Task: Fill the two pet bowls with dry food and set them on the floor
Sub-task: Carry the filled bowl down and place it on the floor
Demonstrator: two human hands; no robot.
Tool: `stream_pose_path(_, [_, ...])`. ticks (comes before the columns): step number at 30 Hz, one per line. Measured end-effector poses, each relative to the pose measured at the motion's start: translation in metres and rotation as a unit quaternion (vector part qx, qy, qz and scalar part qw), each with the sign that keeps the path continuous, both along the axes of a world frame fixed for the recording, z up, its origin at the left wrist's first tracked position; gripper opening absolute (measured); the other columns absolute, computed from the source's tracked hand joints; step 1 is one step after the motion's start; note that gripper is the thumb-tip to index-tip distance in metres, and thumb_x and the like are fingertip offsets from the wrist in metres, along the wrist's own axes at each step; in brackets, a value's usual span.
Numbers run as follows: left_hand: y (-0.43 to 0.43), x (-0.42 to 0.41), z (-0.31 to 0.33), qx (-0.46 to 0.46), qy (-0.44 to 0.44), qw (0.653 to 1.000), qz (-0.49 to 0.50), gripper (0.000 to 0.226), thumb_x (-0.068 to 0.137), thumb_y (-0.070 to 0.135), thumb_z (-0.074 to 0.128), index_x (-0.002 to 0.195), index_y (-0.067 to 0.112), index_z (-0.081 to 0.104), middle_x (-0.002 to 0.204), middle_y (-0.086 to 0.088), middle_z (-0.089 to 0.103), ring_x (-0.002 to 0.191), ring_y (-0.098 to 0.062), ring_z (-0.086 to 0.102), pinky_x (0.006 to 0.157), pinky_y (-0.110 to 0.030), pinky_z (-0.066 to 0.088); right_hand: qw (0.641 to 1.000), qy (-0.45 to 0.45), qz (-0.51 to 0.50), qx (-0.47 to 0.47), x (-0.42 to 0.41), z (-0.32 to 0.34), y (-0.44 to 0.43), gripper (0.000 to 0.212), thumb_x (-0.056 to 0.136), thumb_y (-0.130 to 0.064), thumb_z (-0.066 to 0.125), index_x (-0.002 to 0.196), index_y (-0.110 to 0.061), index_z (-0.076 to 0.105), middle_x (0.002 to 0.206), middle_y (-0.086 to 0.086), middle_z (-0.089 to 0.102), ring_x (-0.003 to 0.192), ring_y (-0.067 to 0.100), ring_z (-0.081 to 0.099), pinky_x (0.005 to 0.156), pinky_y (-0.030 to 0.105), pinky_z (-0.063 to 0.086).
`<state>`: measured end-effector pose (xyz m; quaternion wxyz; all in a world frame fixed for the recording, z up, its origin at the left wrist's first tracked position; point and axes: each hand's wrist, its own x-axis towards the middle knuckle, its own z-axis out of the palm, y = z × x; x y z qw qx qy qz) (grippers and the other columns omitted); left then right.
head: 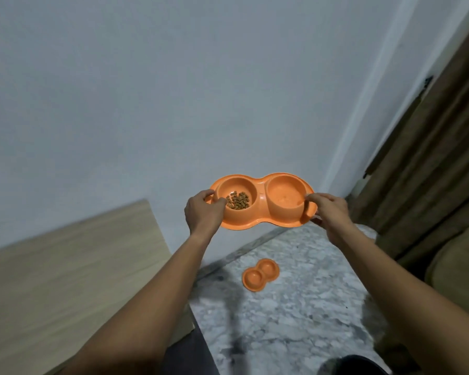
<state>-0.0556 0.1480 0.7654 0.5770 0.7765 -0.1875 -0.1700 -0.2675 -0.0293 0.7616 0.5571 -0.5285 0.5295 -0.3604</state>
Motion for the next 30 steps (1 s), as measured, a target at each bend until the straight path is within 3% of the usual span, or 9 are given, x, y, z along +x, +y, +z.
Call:
stream_pose_path(5, [-0.048,0.009,-0.046,0.027,0.02,0.999,0.022,0.043,0.079,0.03,0.07,0.122,0.022,0.066,0.123,-0.002,0.066,0.112,-0.022,0.061,0.089,-0.032,0.05,0.999,0.014,0.03,0.039,0.018,-0.046,-0.052,0.027,0.083,-0.019,0.075,0.108,-0.01,0.072,0.098,0.009,0.074,0.086,0.019,0.07,0.063,0.031,0.057])
stream_pose_path(10, [-0.092,0.015,-0.123,0.086,0.038,0.991,0.093,0.043,0.082,0.021,0.071,0.125,0.018,0.066,0.123,-0.007,0.067,0.116,-0.027,0.06,0.101,-0.042,0.048,0.993,0.038,0.08,0.072,0.055,-0.128,-0.106,0.03,0.082,-0.011,0.072,0.112,-0.008,0.072,0.098,0.01,0.071,0.092,0.025,0.069,0.078,0.042,0.062])
stream_pose_path(14, [-0.117,0.021,-0.209,0.13,0.038,0.978,0.156,0.024,0.086,0.014,0.067,0.109,0.009,0.07,0.108,-0.014,0.071,0.103,-0.032,0.065,0.09,-0.039,0.051,0.98,0.071,0.151,0.106,0.088,-0.213,-0.143,0.025,0.078,-0.008,0.07,0.102,-0.014,0.076,0.09,0.003,0.071,0.085,0.02,0.069,0.085,0.049,0.062])
stream_pose_path(16, [-0.129,0.026,-0.262,0.136,0.05,0.974,0.175,0.021,0.09,0.014,0.064,0.109,0.007,0.069,0.106,-0.014,0.071,0.102,-0.032,0.066,0.088,-0.042,0.052,0.975,0.089,0.163,0.123,0.104,-0.263,-0.157,0.031,0.077,-0.008,0.07,0.107,-0.016,0.076,0.098,0.007,0.072,0.087,0.021,0.07,0.09,0.052,0.061])
stream_pose_path(21, [-0.145,0.038,-0.444,0.152,0.1,0.955,0.233,0.031,0.088,0.014,0.063,0.116,0.023,0.069,0.105,0.004,0.069,0.098,-0.016,0.063,0.085,-0.033,0.052,0.957,0.147,0.203,0.145,0.141,-0.444,-0.181,0.029,0.082,-0.008,0.073,0.099,-0.031,0.073,0.108,0.009,0.074,0.1,0.029,0.073,0.091,0.047,0.06])
stream_pose_path(25, [-0.135,0.047,-0.604,0.205,0.099,0.941,0.249,0.027,0.086,0.018,0.062,0.111,0.024,0.069,0.101,-0.006,0.072,0.097,-0.027,0.066,0.083,-0.037,0.054,0.944,0.176,0.242,0.138,0.159,-0.598,-0.179,0.026,0.085,-0.012,0.075,0.108,-0.024,0.07,0.096,-0.001,0.069,0.082,0.016,0.069,0.064,0.019,0.056])
stream_pose_path(26, [-0.13,0.047,-0.643,0.209,0.107,0.938,0.255,0.028,0.085,0.016,0.062,0.111,0.022,0.069,0.1,-0.008,0.072,0.097,-0.028,0.067,0.083,-0.039,0.055,0.94,0.184,0.253,0.135,0.162,-0.635,-0.177,0.024,0.086,-0.014,0.076,0.104,-0.027,0.068,0.095,-0.003,0.068,0.079,0.013,0.068,0.063,0.019,0.054])
stream_pose_path(28, [-0.12,0.043,-0.715,0.2,0.125,0.936,0.262,0.032,0.082,0.007,0.062,0.112,0.015,0.069,0.1,-0.01,0.072,0.098,-0.032,0.067,0.084,-0.041,0.055,0.931,0.2,0.271,0.14,0.164,-0.71,-0.169,0.021,0.086,-0.015,0.077,0.091,-0.032,0.066,0.09,-0.002,0.068,0.081,0.018,0.067,0.074,0.033,0.057])
stream_pose_path(30, [-0.108,0.037,-0.784,0.192,0.13,0.934,0.272,0.032,0.081,0.001,0.061,0.109,0.013,0.07,0.095,-0.004,0.07,0.097,-0.031,0.067,0.08,-0.037,0.054,0.92,0.224,0.286,0.149,0.166,-0.783,-0.16,0.014,0.086,-0.018,0.077,0.096,-0.024,0.069,0.092,0.003,0.067,0.087,0.024,0.064,0.08,0.039,0.053])
